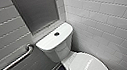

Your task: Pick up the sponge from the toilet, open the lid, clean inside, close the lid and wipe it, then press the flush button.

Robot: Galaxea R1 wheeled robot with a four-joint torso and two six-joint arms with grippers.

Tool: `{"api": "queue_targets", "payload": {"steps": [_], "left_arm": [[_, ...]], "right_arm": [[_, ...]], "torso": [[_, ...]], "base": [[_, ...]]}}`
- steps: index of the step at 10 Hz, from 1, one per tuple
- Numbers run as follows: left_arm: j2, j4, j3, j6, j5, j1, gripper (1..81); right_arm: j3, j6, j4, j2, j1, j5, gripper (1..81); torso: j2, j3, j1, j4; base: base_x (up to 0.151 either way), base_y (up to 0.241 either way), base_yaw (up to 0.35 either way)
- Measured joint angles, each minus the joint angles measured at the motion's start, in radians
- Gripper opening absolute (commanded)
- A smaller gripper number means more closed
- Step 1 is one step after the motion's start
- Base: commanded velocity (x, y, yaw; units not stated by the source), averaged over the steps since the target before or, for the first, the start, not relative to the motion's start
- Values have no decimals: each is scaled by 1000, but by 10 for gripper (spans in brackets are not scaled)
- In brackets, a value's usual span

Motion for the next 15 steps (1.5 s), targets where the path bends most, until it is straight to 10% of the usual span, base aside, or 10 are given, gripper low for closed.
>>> {"api": "queue_targets", "payload": {"steps": [6, 15], "left_arm": [[60, 43, -79, 3, -107, 35, 811], [64, 32, -64, -4, -62, 17, 811]], "right_arm": [[-50, 0, 0, 35, 13, 0, 10], [-90, 0, 0, 76, 24, 0, 10]], "torso": [[0, 1, -1, 0], [0, 1, -2, 0]], "base": [[0, 0, 0], [0, 0, 0]]}}
